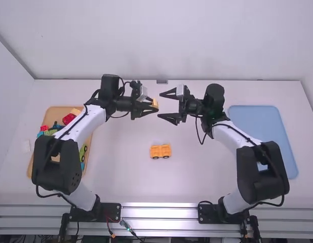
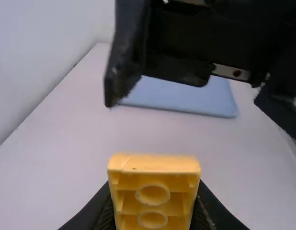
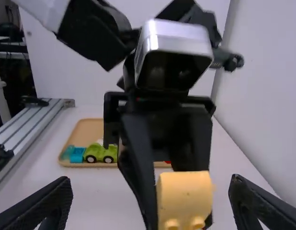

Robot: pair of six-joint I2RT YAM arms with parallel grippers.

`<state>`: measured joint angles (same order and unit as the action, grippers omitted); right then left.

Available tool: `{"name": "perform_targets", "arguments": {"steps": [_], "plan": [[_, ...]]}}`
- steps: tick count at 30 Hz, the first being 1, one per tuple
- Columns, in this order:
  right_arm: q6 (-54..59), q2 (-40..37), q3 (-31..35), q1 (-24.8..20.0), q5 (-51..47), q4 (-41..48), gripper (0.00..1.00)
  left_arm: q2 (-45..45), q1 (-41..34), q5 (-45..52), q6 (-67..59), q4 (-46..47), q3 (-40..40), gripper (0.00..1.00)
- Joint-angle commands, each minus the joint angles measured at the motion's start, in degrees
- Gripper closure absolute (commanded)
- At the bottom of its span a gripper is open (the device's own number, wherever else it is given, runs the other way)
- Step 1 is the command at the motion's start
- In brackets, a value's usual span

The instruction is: Assemble lego blocks to make yellow taxi

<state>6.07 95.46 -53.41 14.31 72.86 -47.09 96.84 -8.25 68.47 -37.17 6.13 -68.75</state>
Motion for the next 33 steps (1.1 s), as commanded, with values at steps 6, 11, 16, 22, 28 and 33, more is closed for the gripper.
{"name": "perform_targets", "arguments": {"steps": [6,11,16,22,28,33], "plan": [[-11.8,1.6,-4.3,-0.5,3.5,-1.7,0.16,0.8,0.1,11.4,0.4,-9.6,5.1,0.96],[-15.1,5.7,-7.8,-0.5,5.6,-1.7,0.19,0.8,-0.3,13.2,4.7,-13.7,5.7,0.97],[-15.3,9.1,-10.3,-0.5,8.2,-1.7,0.26,0.8,0.1,10.3,10.4,-17.3,5.7,0.98],[-15.2,9.2,-10.4,0.4,8.1,-3.6,0.29,0.8,0.1,6.5,13.7,-18.9,5.7,0.97],[-13.7,9.2,-10.7,0.7,8.1,-3.4,0.4,0.8,-0.3,3.6,13.8,-19.1,5.7,0.97],[-13.6,9.2,-10.7,0.7,8.0,-2.5,0.5,0.8,-0.3,3.7,13.8,-19.6,5.7,0.96]]}}
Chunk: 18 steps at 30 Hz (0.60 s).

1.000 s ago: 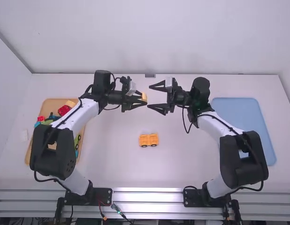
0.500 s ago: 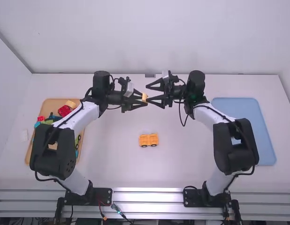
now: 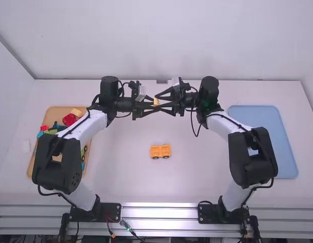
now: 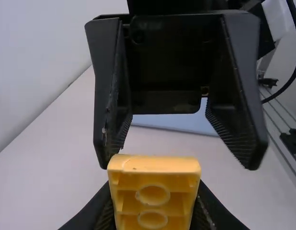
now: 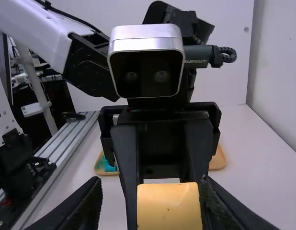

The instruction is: Assemble lego blocks to make yellow taxi

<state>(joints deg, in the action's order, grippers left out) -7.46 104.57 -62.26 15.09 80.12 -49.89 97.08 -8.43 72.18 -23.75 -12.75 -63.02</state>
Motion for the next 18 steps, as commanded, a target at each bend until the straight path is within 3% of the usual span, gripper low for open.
{"name": "perform_targets", "arguments": {"steps": [1,14,18], "plan": [[0.0,0.1,-1.9,0.0,0.6,0.3,0.5,0.5,-0.2,0.0,0.4,-0.9,0.0,0.96],[0.4,0.1,-1.9,0.0,-0.5,1.1,0.51,0.5,-0.2,0.8,0.3,-1.7,0.0,0.93],[0.4,0.1,-1.9,0.0,-0.5,1.1,0.55,0.5,-0.2,0.8,0.4,-1.7,0.0,0.93]]}}
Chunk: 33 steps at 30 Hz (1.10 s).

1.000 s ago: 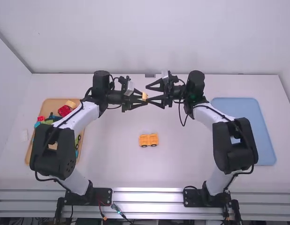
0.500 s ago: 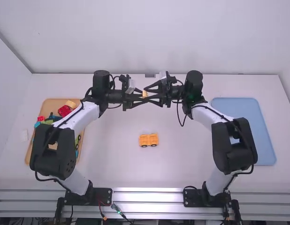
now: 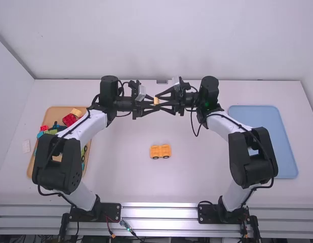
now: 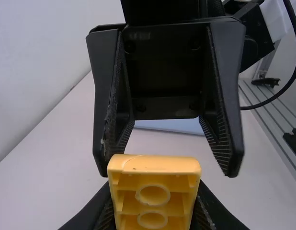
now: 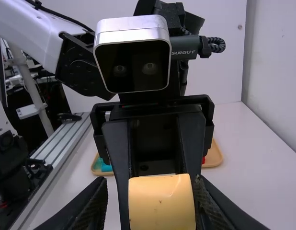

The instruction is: Assemble lego blocks to make yellow taxi

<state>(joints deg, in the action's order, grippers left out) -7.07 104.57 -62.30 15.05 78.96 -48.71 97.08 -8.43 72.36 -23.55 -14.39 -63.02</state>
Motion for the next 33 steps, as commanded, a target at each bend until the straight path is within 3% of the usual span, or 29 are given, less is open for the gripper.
{"name": "perform_targets", "arguments": {"steps": [1,6,9,17,33], "plan": [[0.0,0.1,-1.8,0.0,0.7,-0.1,0.55,0.5,-0.2,0.6,0.2,-0.1,0.0,0.93],[0.0,0.1,-1.8,0.0,0.7,-0.1,0.58,0.5,-0.2,0.6,0.2,-0.1,0.0,0.93],[0.0,0.1,-1.8,0.0,0.7,0.1,0.53,0.5,-0.2,0.7,0.2,-0.1,0.0,0.93],[0.0,0.1,-1.8,0.3,0.2,0.1,0.52,0.5,-0.3,0.8,0.2,-1.1,0.0,0.92],[1.0,0.1,-1.8,0.4,0.1,0.2,0.6,0.5,-0.3,2.2,0.2,-1.4,0.0,0.88]]}}
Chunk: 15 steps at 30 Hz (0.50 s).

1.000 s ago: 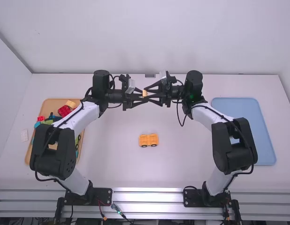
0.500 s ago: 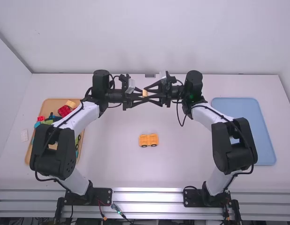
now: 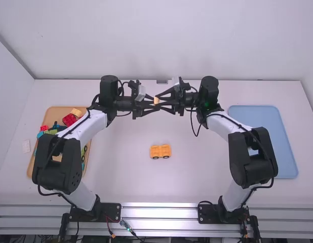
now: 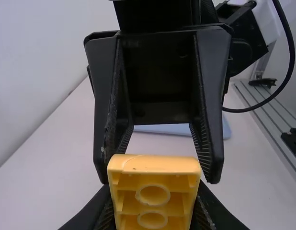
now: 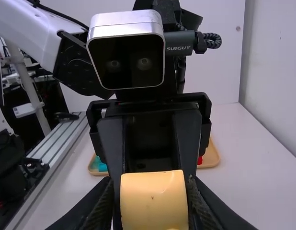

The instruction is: Assemble lego blocks to make yellow taxi

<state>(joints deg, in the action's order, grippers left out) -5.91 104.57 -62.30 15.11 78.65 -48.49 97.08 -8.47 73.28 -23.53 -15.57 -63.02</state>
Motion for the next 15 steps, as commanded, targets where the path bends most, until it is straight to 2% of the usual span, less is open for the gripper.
{"name": "perform_targets", "arguments": {"steps": [1,7,9,15], "plan": [[-0.1,0.1,-1.8,0.4,0.4,-0.1,0.58,0.5,-0.3,1.3,0.2,-0.2,0.0,0.86],[-0.1,0.1,-1.8,0.3,-0.2,-0.1,0.53,0.5,-0.2,3.2,0.1,-0.5,0.0,0.87],[0.2,0.1,-1.8,0.3,-0.7,0.7,0.59,0.5,-0.1,4.1,0.2,-1.0,0.0,0.87],[1.4,0.1,-1.8,0.3,-0.5,1.2,0.66,0.5,-0.1,3.7,0.1,-1.2,0.0,0.87]]}}
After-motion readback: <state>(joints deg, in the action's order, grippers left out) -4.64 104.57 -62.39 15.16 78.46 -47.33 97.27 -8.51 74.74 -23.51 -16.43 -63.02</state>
